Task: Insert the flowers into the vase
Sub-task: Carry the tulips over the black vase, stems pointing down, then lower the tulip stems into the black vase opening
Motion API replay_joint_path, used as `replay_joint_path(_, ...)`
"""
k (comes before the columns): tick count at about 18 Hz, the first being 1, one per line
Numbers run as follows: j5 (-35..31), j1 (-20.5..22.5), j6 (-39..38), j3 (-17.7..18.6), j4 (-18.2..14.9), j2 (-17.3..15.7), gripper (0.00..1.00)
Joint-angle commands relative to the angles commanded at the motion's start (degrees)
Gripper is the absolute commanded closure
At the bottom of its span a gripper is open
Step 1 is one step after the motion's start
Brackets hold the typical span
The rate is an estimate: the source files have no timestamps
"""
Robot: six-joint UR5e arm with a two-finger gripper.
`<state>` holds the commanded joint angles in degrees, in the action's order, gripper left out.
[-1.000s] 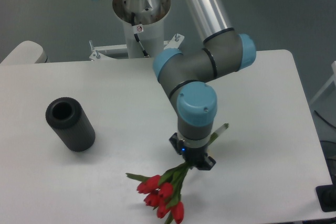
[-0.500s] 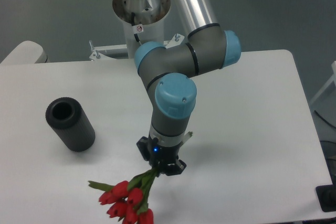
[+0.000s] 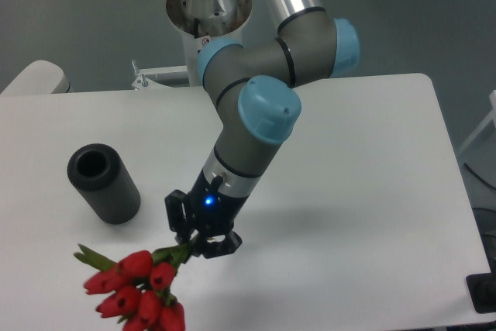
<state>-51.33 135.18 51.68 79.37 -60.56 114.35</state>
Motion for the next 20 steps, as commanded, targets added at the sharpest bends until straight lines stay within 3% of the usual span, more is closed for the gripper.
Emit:
replay_joint_path(4, 6.2, -0.4, -1.7, 0.6, 0.0, -2.8, 1.0)
replay_joint_path(7, 13.4, -0.2, -1.7, 4.2, 0.4, -4.9, 1.0)
replay_joint_path(10, 18.3, 0.3, -1.5, 8.9, 3.8, -8.1, 1.0)
replay_joint_path(14, 26.3, 0.9, -1.5, 15.5, 10.9, -11.7, 1.0)
replay_joint_path(20, 30.0, 1.1, -0.5, 18.2, 11.3, -13.5, 1.0)
